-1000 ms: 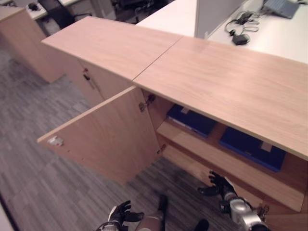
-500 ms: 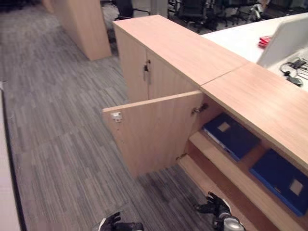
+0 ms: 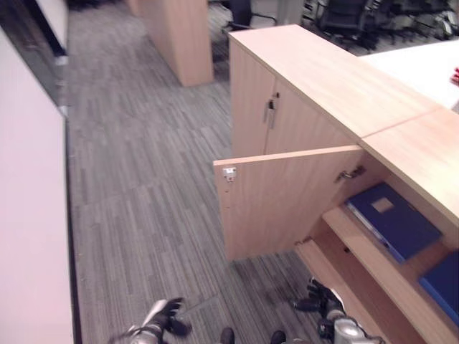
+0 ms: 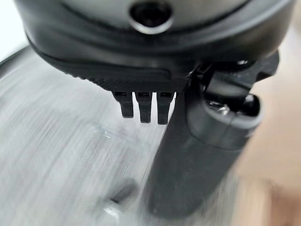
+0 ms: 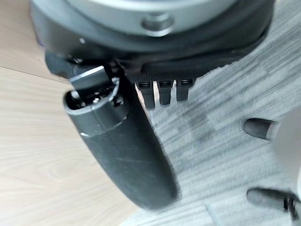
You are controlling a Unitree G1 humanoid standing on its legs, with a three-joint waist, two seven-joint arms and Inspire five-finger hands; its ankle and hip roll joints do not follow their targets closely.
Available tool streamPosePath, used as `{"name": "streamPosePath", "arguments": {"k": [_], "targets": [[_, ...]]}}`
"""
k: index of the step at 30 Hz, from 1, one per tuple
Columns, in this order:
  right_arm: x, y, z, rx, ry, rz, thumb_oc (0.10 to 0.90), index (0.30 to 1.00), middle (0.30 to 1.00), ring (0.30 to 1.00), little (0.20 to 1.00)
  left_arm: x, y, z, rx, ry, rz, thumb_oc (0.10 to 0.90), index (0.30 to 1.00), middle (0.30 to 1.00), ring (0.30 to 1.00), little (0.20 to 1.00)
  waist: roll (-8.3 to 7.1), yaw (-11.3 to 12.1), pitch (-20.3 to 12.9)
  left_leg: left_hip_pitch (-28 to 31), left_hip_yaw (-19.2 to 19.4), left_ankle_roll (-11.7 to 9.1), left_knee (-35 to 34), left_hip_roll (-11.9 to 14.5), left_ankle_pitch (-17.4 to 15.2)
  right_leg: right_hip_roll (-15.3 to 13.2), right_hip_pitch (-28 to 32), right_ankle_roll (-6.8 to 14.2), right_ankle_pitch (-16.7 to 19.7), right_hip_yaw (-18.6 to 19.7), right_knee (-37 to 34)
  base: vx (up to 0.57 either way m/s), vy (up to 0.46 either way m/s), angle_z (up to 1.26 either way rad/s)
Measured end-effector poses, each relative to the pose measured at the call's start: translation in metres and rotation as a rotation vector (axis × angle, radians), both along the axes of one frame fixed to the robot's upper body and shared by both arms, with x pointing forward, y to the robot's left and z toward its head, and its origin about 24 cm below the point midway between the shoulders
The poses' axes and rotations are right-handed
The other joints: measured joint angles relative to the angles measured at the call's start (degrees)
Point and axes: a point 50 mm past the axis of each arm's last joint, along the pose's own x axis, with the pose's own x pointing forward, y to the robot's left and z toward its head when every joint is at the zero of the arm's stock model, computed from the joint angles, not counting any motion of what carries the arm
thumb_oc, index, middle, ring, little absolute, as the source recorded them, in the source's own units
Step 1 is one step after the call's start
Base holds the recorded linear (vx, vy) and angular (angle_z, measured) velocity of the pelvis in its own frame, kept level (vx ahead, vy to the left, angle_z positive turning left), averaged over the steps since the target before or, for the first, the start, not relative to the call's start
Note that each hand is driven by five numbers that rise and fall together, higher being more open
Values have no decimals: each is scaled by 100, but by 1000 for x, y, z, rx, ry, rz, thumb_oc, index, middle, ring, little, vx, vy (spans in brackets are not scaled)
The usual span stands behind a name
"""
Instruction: Put the empty folder in the office cabinet
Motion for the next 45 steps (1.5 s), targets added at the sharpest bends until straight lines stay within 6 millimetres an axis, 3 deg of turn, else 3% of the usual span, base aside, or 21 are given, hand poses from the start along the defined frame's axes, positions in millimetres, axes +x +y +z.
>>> {"name": "streamPosePath", "arguments": {"k": [2,3,10,14,17,20,26,29,33,35,39,42,45], "targets": [[-5,-3,-1,-11,10,-10,800,900,900,900,900,-8,-4,-4,-56,-21,200,800,900,900,900,900,124,88,-11,0,0,23,-17,74,69,171,273,-128,367,-68,-623,79,-68,-8],[-8,-5,-2,-13,17,-17,800,900,900,900,900,-10,1,-4,-50,-16,229,800,900,900,900,900,100,181,-17,3,-13,17,-25,122,66,270,455,-159,519,-118,-1017,73,-35,5],[-1,-21,5,-54,-20,-69,800,900,900,900,900,3,10,7,-44,-88,245,800,900,900,900,900,50,169,-17,122,-173,3,-52,121,60,377,952,-162,805,-271,-1719,36,-15,13],[0,-18,5,-44,-30,-64,800,900,900,900,900,30,4,19,-88,-194,245,800,900,900,900,900,18,137,-29,162,-170,3,-55,116,60,368,994,-159,807,-263,-1760,18,-13,0],[-11,-17,0,-39,-1,-69,800,900,900,900,900,47,1,29,-120,-266,257,800,900,900,900,900,5,103,-54,223,-167,1,-75,107,58,357,1053,-149,799,-261,-1761,0,0,0],[-14,-14,-1,-34,11,-56,800,900,900,900,900,60,6,39,-115,-320,243,800,900,900,900,900,-32,-46,-105,228,-134,2,-62,109,58,353,1035,-147,801,-239,-1762,12,-11,-4],[-13,-7,-2,-27,11,15,800,900,900,900,900,115,47,88,-42,-509,262,800,900,900,900,900,-84,-255,-251,246,177,11,-56,157,57,398,928,-156,886,55,-1764,42,-16,-25],[-14,-5,-1,-21,7,44,800,900,900,900,900,148,68,127,21,-645,270,800,900,900,900,900,-72,-358,-272,331,285,8,-59,171,49,411,971,-151,895,125,-1764,42,-25,-19],[-19,-4,-3,-9,18,61,800,900,900,900,900,174,86,167,79,-758,259,800,900,900,900,900,-76,-397,-342,347,347,1,-82,193,46,431,960,-133,894,195,-1764,13,-15,-11],[-21,-3,-4,-7,25,64,800,900,900,900,900,180,89,175,92,-771,255,800,900,900,900,900,-73,-470,-390,353,359,-1,-82,193,45,435,956,-126,899,208,-1764,5,-4,-2],[-21,-2,-4,-1,25,76,800,900,900,900,900,186,89,182,95,-789,249,800,900,900,900,900,-93,-488,-405,344,462,-1,-81,200,44,448,905,-135,931,309,-1764,10,-7,-14],[-21,1,-5,3,30,98,800,900,900,900,900,191,79,178,99,-765,193,800,900,900,900,900,-152,-617,-423,331,527,-1,-82,206,44,452,869,-137,957,357,-1764,8,-10,-8],[-22,2,-5,3,34,98,800,900,900,900,900,195,61,171,50,-764,174,800,900,900,900,900,-155,-602,-421,329,528,-3,-83,203,42,450,868,-134,959,361,-1764,0,0,0]]}}
